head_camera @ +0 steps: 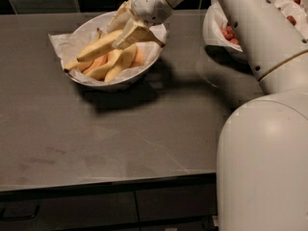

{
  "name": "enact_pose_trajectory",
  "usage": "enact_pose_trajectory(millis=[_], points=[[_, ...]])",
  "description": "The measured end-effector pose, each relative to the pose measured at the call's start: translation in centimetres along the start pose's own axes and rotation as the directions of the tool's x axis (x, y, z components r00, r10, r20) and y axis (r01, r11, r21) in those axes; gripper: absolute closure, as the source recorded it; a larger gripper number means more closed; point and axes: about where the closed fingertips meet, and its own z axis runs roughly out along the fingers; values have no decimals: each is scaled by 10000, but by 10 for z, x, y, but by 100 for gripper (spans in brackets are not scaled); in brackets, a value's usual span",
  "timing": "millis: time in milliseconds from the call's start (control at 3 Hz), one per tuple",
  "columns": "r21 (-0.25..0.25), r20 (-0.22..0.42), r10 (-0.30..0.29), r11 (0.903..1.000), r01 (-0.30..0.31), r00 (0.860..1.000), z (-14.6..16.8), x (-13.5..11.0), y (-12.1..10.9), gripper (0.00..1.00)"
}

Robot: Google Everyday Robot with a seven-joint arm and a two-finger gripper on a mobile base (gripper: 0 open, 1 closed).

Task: Pick banana from white bowl

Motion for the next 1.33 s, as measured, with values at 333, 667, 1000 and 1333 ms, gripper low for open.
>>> enact_pose_trajectory(millis=[333, 667, 1000, 1333], points=[[386, 51, -523, 9979, 521, 9986, -23, -27, 1, 100], [937, 290, -466, 9946, 437, 9985, -49, -52, 18, 100], [1477, 713, -44, 9890, -62, 9974, -70, -74, 57, 100], [1124, 595, 568, 9916, -632, 9966, -60, -52, 81, 100]])
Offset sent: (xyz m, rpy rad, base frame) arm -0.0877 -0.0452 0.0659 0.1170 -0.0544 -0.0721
